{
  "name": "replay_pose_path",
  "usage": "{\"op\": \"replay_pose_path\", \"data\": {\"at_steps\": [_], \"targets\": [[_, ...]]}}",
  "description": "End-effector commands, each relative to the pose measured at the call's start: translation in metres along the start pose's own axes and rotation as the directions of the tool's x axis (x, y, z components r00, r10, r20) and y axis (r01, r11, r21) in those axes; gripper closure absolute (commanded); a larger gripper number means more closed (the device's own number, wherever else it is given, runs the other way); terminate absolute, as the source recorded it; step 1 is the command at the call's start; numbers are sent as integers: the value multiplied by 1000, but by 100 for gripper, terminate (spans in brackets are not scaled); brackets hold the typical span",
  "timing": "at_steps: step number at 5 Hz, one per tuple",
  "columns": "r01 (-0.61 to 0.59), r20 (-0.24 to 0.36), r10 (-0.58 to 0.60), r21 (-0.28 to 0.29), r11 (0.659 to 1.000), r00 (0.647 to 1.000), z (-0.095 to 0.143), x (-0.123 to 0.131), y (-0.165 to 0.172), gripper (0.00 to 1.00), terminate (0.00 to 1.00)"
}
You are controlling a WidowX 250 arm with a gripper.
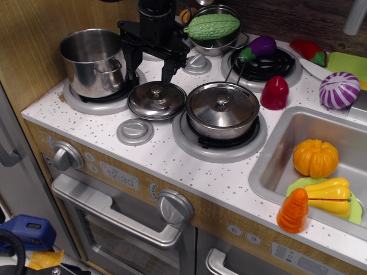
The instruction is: Put lid on pot or pan
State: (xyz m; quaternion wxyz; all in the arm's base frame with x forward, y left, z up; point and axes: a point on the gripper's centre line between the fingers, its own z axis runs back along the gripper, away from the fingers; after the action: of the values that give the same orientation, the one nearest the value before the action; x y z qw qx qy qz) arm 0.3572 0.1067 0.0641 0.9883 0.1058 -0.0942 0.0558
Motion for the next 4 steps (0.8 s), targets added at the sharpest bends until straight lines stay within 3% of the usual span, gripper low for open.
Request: {"op": "replay_pose_path", "data": {"at_steps": [1, 4], "targets": [[0, 0, 0, 0, 1000, 1000, 0, 0, 0, 0, 0], [10, 7, -10, -36, 999, 1000, -16, 6, 6, 0, 0]]}}
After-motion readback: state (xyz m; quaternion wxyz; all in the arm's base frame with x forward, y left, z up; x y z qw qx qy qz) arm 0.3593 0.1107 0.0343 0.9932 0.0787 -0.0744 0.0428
